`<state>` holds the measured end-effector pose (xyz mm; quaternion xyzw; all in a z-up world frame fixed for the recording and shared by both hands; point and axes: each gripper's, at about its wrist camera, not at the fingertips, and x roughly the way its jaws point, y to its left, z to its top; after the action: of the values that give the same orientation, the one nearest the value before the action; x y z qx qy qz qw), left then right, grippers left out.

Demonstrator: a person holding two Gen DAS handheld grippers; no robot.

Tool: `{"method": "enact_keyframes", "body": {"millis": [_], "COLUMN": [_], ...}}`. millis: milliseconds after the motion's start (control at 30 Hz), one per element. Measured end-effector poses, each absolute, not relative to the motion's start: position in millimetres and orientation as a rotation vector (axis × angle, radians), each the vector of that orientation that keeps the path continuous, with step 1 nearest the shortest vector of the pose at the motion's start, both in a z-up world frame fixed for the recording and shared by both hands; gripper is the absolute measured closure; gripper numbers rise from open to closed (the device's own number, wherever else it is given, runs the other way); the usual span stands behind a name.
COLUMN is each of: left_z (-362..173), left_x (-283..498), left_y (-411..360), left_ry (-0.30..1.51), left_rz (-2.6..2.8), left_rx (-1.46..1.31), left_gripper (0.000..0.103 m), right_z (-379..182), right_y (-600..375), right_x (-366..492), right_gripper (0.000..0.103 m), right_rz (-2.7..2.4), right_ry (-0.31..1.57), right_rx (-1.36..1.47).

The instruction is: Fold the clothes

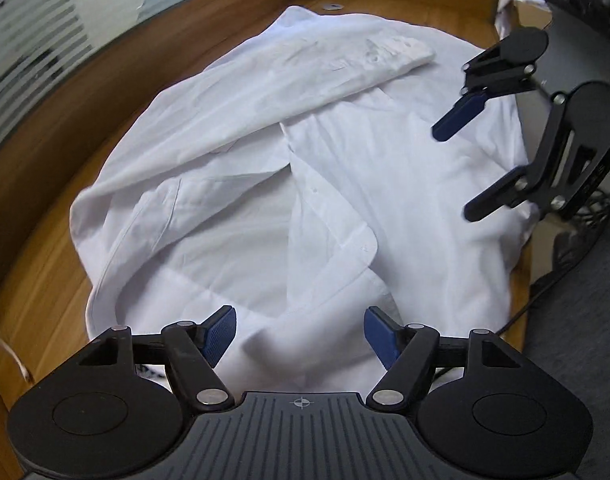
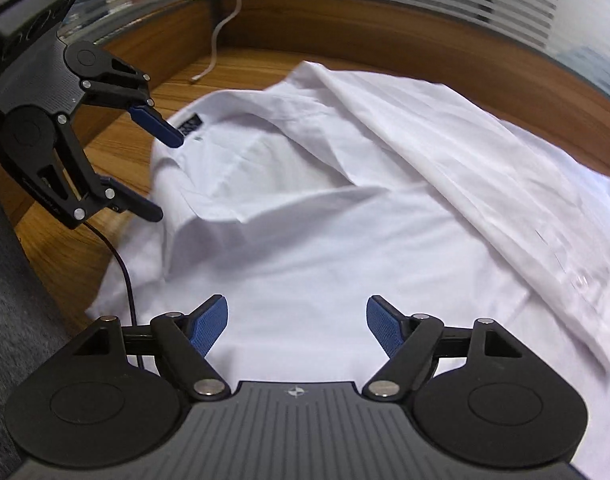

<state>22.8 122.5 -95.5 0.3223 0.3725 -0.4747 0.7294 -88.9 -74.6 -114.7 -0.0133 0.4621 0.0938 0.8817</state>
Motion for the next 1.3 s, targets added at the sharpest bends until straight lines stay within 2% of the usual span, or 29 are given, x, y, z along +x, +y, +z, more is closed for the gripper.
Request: {"method": "enact_keyframes", "body": {"millis": [33,100,133,167,200,300,433,500,533,567,667,933,967,1033,1067,1167,1300], "left_z": [-98,-100,-100,-101,-101,-102,-101,-96,-93,-91,-91,-130,-132,-129,-127,-119,-110], "left_x": [23,26,28,32,37,59,70,62,56,50,31,4,3,6,8,21,62], "left_y": [120,118,118,119,120,136,156,155,154,151,136,106,105,109,112,122,146], "left_ry": [0.818,0.823,0.825,0.836,0.859,0.935,0.979,0.953,0.936,0.910,0.845,0.725,0.716,0.707,0.705,0.717,0.865], "left_rz": [-1.049,-1.049,-1.048,-1.034,-1.005,-0.891,-0.855,-0.908,-0.938,-0.967,-1.036,-1.042,-1.042,-1.039,-1.032,-0.988,-0.874], "left_rx": [0.723,0.717,0.704,0.681,0.640,0.482,0.380,0.422,0.448,0.477,0.578,0.911,0.918,0.886,0.864,0.766,0.446], "left_gripper": [0.030,0.047,0.076,0.094,0.095,0.098,0.095,0.075,0.050,0.036,0.035,0.036,0.039,0.066,0.073,0.083,0.086], "right_z": [-116,-119,-120,-122,-125,-132,-139,-141,-142,-142,-142,-144,-144,-145,-145,-146,-149], "right_y": [-75,-78,-79,-80,-80,-80,-80,-81,-81,-81,-81,-74,-73,-73,-72,-72,-73], "right_x": [-91,-98,-101,-103,-105,-109,-115,-117,-119,-118,-116,-110,-110,-110,-111,-112,-113], "right_gripper": [0.021,0.021,0.021,0.021,0.021,0.021,0.021,0.021,0.021,0.021,0.020,0.020,0.019,0.019,0.019,0.019,0.018], "right_rz": [0.180,0.157,0.146,0.137,0.127,0.105,0.090,0.091,0.091,0.091,0.092,0.103,0.103,0.101,0.100,0.095,0.089], "right_ry": [0.965,0.970,0.973,0.978,0.982,0.997,1.010,1.013,1.015,1.017,1.019,1.018,1.018,1.021,1.020,1.018,1.022], "right_rx": [-0.022,-0.012,-0.008,-0.006,-0.004,0.011,0.023,0.023,0.023,0.021,0.016,-0.018,-0.021,-0.023,-0.025,-0.026,-0.015]}}
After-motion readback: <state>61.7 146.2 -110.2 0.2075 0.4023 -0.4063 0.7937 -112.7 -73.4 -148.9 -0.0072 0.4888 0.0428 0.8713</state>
